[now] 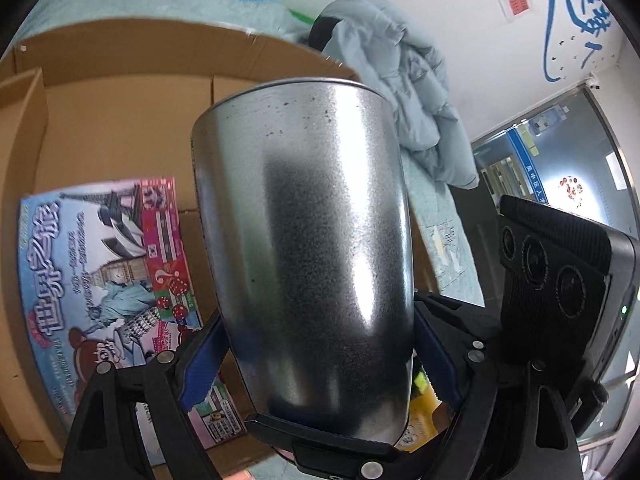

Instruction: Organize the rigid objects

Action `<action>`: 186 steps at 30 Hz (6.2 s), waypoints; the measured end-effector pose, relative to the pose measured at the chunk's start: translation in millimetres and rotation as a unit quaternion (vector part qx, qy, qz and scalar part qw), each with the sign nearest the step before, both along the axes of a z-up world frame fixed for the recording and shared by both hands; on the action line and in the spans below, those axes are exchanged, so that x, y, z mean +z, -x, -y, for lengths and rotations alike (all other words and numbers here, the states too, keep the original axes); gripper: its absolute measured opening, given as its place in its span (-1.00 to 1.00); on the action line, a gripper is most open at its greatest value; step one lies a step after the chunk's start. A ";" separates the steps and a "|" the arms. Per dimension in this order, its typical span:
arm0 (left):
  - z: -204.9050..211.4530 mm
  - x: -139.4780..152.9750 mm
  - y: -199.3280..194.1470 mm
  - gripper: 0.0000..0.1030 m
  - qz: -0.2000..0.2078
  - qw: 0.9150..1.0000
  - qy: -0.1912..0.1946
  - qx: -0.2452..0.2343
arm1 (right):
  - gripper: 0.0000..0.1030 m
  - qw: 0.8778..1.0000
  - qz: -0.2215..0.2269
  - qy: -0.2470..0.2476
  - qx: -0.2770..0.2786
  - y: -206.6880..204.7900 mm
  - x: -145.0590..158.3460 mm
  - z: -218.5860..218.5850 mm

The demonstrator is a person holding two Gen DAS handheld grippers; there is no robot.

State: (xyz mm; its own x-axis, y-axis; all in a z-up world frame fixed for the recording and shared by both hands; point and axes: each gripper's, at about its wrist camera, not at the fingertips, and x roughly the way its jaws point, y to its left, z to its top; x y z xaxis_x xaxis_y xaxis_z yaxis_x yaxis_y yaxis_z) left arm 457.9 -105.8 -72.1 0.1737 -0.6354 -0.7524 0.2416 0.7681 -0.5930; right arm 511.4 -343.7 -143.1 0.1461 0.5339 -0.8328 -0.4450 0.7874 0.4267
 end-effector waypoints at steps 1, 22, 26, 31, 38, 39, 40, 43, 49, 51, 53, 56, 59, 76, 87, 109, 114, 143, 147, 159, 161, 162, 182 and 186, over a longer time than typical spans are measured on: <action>1.8 -8.2 -3.4 0.64 -0.007 1.000 -0.004 0.000 | 0.66 1.000 -0.005 0.011 -0.002 -1.5 -7.6 -0.1; 24.4 -42.9 -5.4 0.65 -0.045 0.998 -0.050 -0.001 | 0.64 0.998 -0.059 0.008 -0.031 27.7 -30.9 21.8; 26.8 -38.2 -2.3 0.64 -0.040 0.997 -0.063 0.000 | 0.64 0.998 -0.055 0.006 -0.032 30.1 -26.3 22.0; 27.4 -29.6 1.2 0.64 -0.027 0.996 -0.082 0.008 | 0.64 0.997 -0.065 -0.002 -0.039 30.8 -29.9 18.2; 1.7 16.2 10.3 0.58 0.057 0.989 -0.119 0.061 | 0.64 0.996 -0.071 0.001 -0.052 26.1 -37.8 15.2; -3.3 21.8 11.6 0.58 0.060 0.990 -0.112 0.067 | 0.64 0.996 -0.071 0.001 -0.050 26.1 -37.7 15.4; -8.4 28.6 15.0 0.58 0.066 0.990 -0.105 0.072 | 0.64 0.996 -0.070 0.002 -0.050 26.9 -37.6 15.1; -19.4 45.9 30.7 0.58 0.101 0.985 -0.112 0.085 | 0.65 0.996 -0.069 0.003 -0.053 26.9 -36.1 12.4; -43.5 73.0 77.0 0.61 0.166 0.969 -0.127 0.129 | 0.71 0.998 -0.026 0.011 -0.054 48.0 -11.8 12.8; -53.0 83.7 102.0 0.73 0.205 0.955 -0.149 0.155 | 0.75 0.998 0.015 0.004 -0.058 62.8 7.5 19.2; -60.6 93.8 133.0 1.00 0.249 0.936 -0.171 0.184 | 0.76 0.995 0.064 0.005 -0.077 78.5 25.1 29.0; -73.8 102.7 181.4 0.99 0.304 0.910 -0.184 0.215 | 0.76 0.981 0.151 0.019 -0.117 111.4 49.5 52.1; -81.5 100.1 215.7 0.99 0.312 0.901 -0.193 0.233 | 0.76 0.972 0.187 0.040 -0.137 134.1 53.5 69.9; -45.0 39.5 288.3 0.99 0.229 0.937 -0.187 0.186 | 0.58 0.976 0.129 0.103 -0.141 159.0 -18.9 108.0; -7.6 19.7 281.7 0.99 0.143 0.984 -0.062 0.088 | 0.61 0.985 0.120 0.099 -0.068 223.3 -14.0 74.6; 34.7 -38.8 241.3 0.89 0.006 0.998 -0.017 0.055 | 0.64 0.999 -0.003 -0.035 -0.019 211.2 -39.8 69.3; 39.9 -48.6 236.0 0.85 -0.016 0.998 -0.020 0.056 | 0.63 1.000 0.010 -0.017 -0.023 215.0 -37.6 64.6; 31.2 54.8 260.6 0.67 0.127 0.989 -0.032 0.073 | 0.63 0.988 0.145 -0.021 -0.040 224.7 33.9 49.9; 35.8 87.4 254.1 0.67 0.163 0.984 -0.036 0.062 | 0.63 0.982 0.180 -0.032 -0.052 224.9 56.7 58.1; 59.1 176.1 202.4 0.66 0.247 0.967 -0.055 0.015 | 0.63 0.961 0.256 -0.051 -0.094 185.0 118.4 68.0; 62.5 183.6 189.4 0.66 0.252 0.966 -0.058 0.010 | 0.63 0.959 0.259 -0.054 -0.099 176.2 121.8 69.4; 64.3 186.3 183.7 0.66 0.255 0.965 -0.059 0.007 | 0.63 0.958 0.261 -0.054 -0.103 171.9 122.9 69.4; 89.8 111.3 77.3 0.66 0.175 0.983 -0.052 -0.004 | 0.63 0.973 0.199 -0.023 -0.111 86.3 71.1 71.3; 95.2 79.4 57.0 0.66 0.126 0.991 -0.046 -0.004 | 0.63 0.978 0.171 -0.008 -0.115 73.6 47.4 72.2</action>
State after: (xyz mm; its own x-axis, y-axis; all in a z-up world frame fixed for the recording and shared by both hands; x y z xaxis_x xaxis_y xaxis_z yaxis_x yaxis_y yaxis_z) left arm 401.0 -201.0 7.3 0.3579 -0.5687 -0.7406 0.3800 0.8132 -0.4407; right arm 437.8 -415.9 -95.6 0.5328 0.4664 -0.7061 -0.3751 0.8781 0.2970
